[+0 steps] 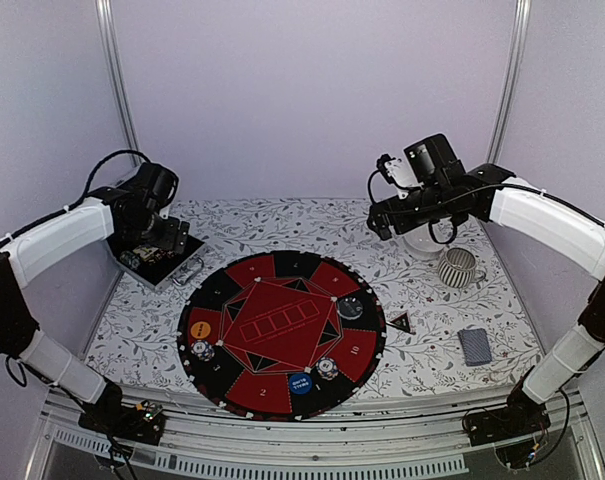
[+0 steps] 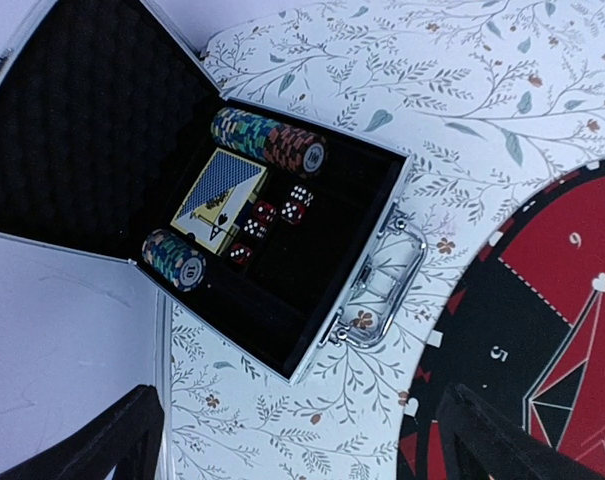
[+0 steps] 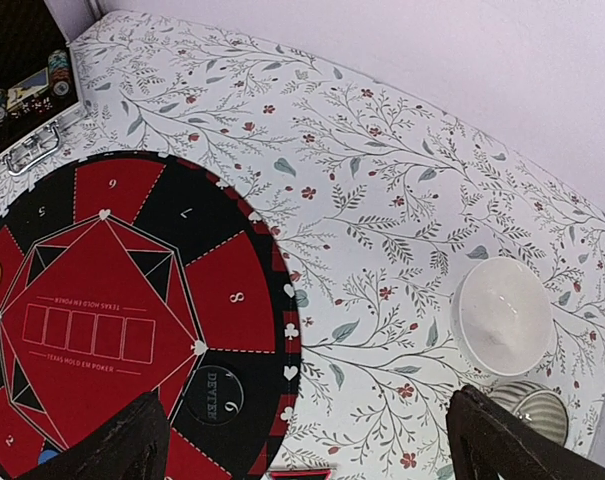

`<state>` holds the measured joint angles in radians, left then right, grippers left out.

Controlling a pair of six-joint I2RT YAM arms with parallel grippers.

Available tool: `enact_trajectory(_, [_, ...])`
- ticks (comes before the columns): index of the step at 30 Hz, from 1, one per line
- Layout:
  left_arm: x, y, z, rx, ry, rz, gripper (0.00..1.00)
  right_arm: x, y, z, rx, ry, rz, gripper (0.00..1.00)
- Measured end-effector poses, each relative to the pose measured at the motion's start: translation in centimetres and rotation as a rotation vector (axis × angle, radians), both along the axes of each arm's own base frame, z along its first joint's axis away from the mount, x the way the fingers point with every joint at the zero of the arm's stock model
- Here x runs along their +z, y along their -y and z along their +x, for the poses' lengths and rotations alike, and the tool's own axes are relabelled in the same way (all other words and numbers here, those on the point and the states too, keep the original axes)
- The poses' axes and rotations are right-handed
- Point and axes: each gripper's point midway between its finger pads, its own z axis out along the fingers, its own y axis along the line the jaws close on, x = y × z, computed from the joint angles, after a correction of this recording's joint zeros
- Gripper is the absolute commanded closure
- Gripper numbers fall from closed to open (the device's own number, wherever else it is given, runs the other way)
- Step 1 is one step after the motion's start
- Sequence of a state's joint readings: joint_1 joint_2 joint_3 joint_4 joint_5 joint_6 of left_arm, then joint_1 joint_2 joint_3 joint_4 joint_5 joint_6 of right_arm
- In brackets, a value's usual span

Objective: Distribute texas hold em gaming equipment
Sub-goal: Pick up the pile of poker chips from the chip case.

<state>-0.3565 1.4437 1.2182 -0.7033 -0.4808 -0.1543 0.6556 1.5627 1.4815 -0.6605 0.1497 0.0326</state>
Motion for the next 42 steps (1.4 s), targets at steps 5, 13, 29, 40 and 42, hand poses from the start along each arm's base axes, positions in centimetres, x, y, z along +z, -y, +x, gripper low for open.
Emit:
enact_trajectory(5, [-1.7, -1.0, 0.5, 0.012, -0.014, 0.051, 0.02, -0.5, 0.7, 0.9, -0.045, 0.006, -0.026, 0.01])
enact_trajectory(13, [-4.8, -3.0, 0.9, 0.048, 0.029, 0.043, 0.02, 0.1, 1.2, 2.0, -0.092, 0.023, -0.011, 0.01])
enact_trajectory(29, [-1.4, -3.4, 2.3, 0.029, 0.177, -0.004, 0.02, -0.6, 0.6, 3.3, -0.111, 0.01, -0.002, 0.01])
enact_trajectory(40, [-0.6, -4.5, 2.2, 0.055, 0.22, 0.01, 0.02, -1.4, 0.3, 3.5, -0.127, -0.015, 0.015, 0.01])
enact_trajectory(42, [-0.6, -4.6, 2.2, 0.054, 0.219, 0.012, 0.02, -1.5, 0.3, 3.5, -0.128, -0.015, 0.016, 0.01])
